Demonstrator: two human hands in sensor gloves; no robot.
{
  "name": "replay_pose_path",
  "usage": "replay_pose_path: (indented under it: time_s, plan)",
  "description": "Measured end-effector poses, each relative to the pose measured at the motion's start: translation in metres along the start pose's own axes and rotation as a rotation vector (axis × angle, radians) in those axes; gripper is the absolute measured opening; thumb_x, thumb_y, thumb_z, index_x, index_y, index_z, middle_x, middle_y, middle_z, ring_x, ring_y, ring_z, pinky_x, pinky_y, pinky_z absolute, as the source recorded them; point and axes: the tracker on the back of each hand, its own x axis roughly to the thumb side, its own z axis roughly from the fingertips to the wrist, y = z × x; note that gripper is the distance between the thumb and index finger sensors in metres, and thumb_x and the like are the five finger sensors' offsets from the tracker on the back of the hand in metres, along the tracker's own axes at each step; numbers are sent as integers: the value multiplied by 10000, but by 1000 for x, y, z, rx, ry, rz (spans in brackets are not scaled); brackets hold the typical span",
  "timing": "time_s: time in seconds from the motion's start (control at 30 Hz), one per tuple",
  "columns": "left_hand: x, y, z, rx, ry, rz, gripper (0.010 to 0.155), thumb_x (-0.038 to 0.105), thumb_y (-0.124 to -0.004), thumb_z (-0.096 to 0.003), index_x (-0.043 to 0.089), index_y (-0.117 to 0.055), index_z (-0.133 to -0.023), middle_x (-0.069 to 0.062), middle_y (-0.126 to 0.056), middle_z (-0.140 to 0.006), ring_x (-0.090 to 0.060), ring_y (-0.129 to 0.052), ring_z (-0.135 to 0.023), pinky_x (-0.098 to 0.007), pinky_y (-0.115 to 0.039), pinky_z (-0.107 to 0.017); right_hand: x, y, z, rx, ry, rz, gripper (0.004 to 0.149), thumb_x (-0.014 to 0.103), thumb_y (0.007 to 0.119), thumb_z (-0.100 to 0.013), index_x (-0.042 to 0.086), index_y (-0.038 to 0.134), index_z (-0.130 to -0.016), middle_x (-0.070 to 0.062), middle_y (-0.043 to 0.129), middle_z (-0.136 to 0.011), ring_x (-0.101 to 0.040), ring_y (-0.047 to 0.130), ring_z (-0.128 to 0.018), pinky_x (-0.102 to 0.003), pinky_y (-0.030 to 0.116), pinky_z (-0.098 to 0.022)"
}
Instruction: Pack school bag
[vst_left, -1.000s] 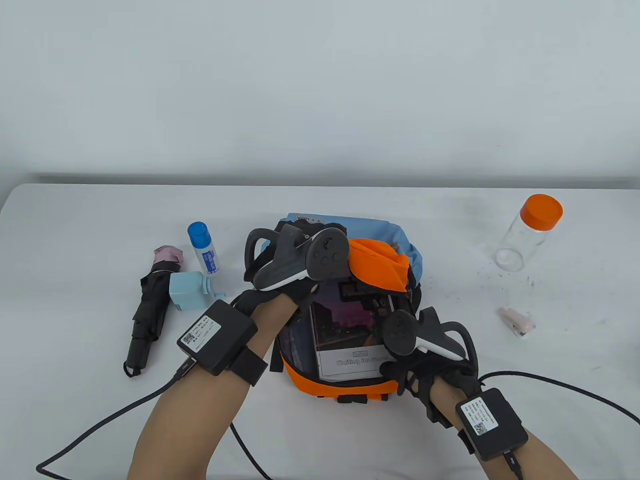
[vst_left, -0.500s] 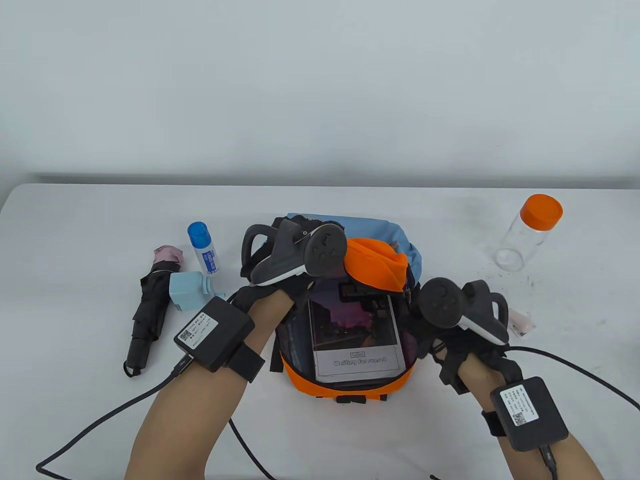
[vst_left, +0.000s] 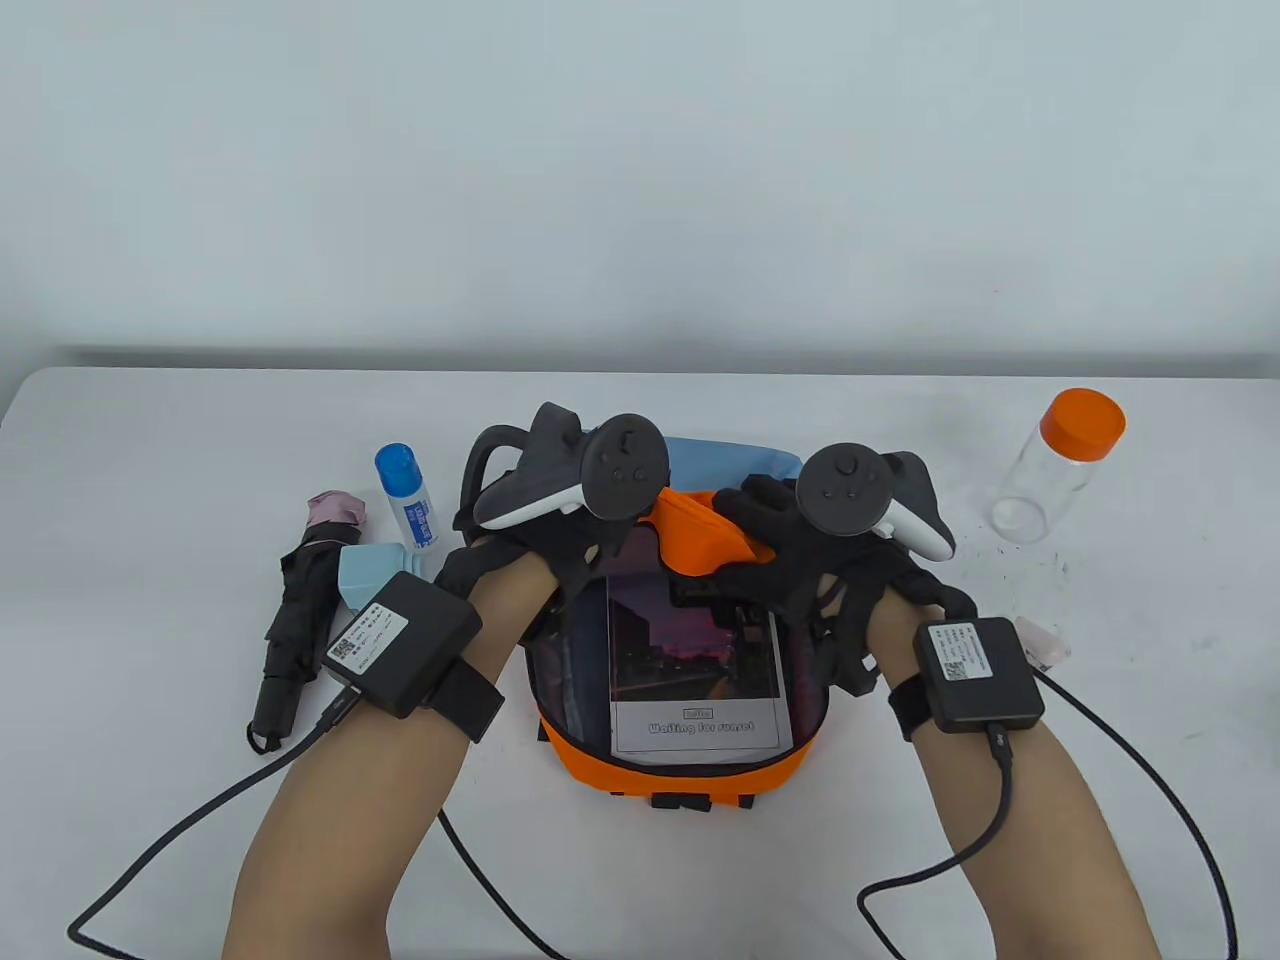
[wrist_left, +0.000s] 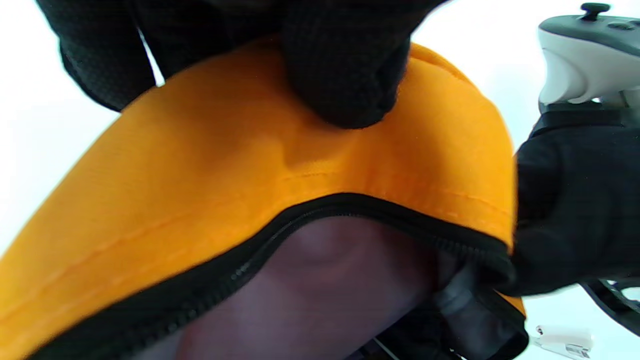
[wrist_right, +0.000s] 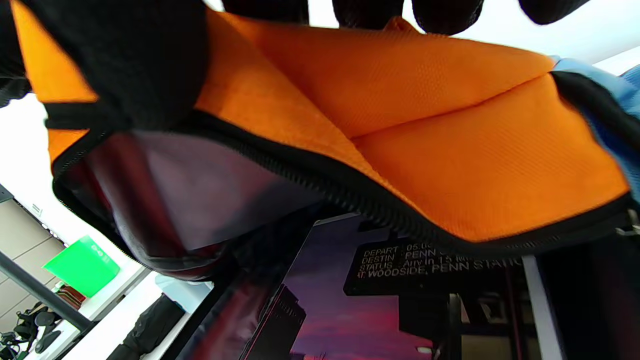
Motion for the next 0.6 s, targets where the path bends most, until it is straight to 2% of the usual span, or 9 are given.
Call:
replay_pose_path:
  time_s: [0.03, 0.1, 0.17, 0.27, 0.37, 0.4, 0.43, 0.5, 0.6]
  plan:
    - [-2, -1, 1, 0, 11, -4, 461, 278, -806, -532, 202, -857, -984, -87, -1019, -898, -469, -953, -906, -723, -734, -712, 0, -1, -3, -43, -2, -6, 541, 401, 832, -378, 101, 885, -825, -311, 587, -1068, -610, 450, -935, -829, 472, -579]
    - [-9, 0, 7, 23, 34, -9, 557, 323, -831, -532, 174, -775, -1066, -120, -956, -983, -498, -915, -937, -724, -719, -719, -2, -5, -10, -117, 15, -30, 495, 388, 824, -374, 74, 943, -739, -290, 724, -1012, -589, 599, -912, -825, 572, -558]
    - [-18, 3, 15, 40, 68, -29, 643, 372, -832, -530, 153, -706, -1121, -158, -899, -1045, -527, -869, -968, -731, -697, -729, -5, -5, -14, -107, 24, -76, 495, 387, 808, -389, 39, 944, -713, -289, 787, -971, -568, 698, -883, -814, 616, -555]
    - [-45, 14, 30, 51, 195, -73, 625, 429, -814, -539, 138, -758, -1089, -159, -941, -999, -531, -888, -947, -726, -704, -723, -11, -9, -20, -157, 39, -129, 494, 397, 796, -398, 13, 975, -651, -271, 917, -865, -536, 801, -825, -801, 661, -535]
    - [-85, 12, 44, -78, 362, -96, 607, 427, -822, -545, 130, -785, -1074, -164, -950, -986, -543, -890, -937, -727, -700, -721, -18, -12, -26, -174, 89, -185, 482, 403, 796, -404, 18, 993, -617, -258, 968, -810, -514, 850, -789, -783, 688, -524]
    - [-101, 4, 50, -148, 419, -101, 612, 430, -823, -546, 133, -777, -1079, -164, -946, -990, -537, -887, -942, -722, -700, -724, -21, -12, -28, -188, 102, -200, 478, 404, 796, -405, 19, 999, -604, -258, 980, -795, -509, 864, -776, -778, 694, -519]
    - [-111, -3, 54, -173, 444, -99, 621, 428, -832, -544, 134, -766, -1087, -164, -936, -1000, -535, -885, -946, -721, -700, -725, -23, -12, -29, -196, 115, -209, 476, 404, 797, -405, 20, 1005, -592, -256, 993, -778, -506, 877, -763, -773, 702, -511]
    - [-136, -30, 64, -245, 514, -120, 684, 419, -853, -537, 112, -708, -1131, -195, -897, -1041, -555, -858, -964, -731, -687, -728, -27, -12, -30, -212, 155, -245, 469, 404, 803, -405, 23, 1011, -583, -250, 1005, -762, -497, 892, -750, -763, 709, -511]
    - [-157, -63, 74, -344, 578, -203, 804, 435, -855, -531, 113, -553, -1203, -221, -735, -1168, -580, -749, -1044, -732, -652, -757, -33, -12, -32, -249, 188, -282, 462, 399, 807, -401, 22, 1019, -563, -248, 1029, -723, -489, 927, -708, -734, 747, -492]
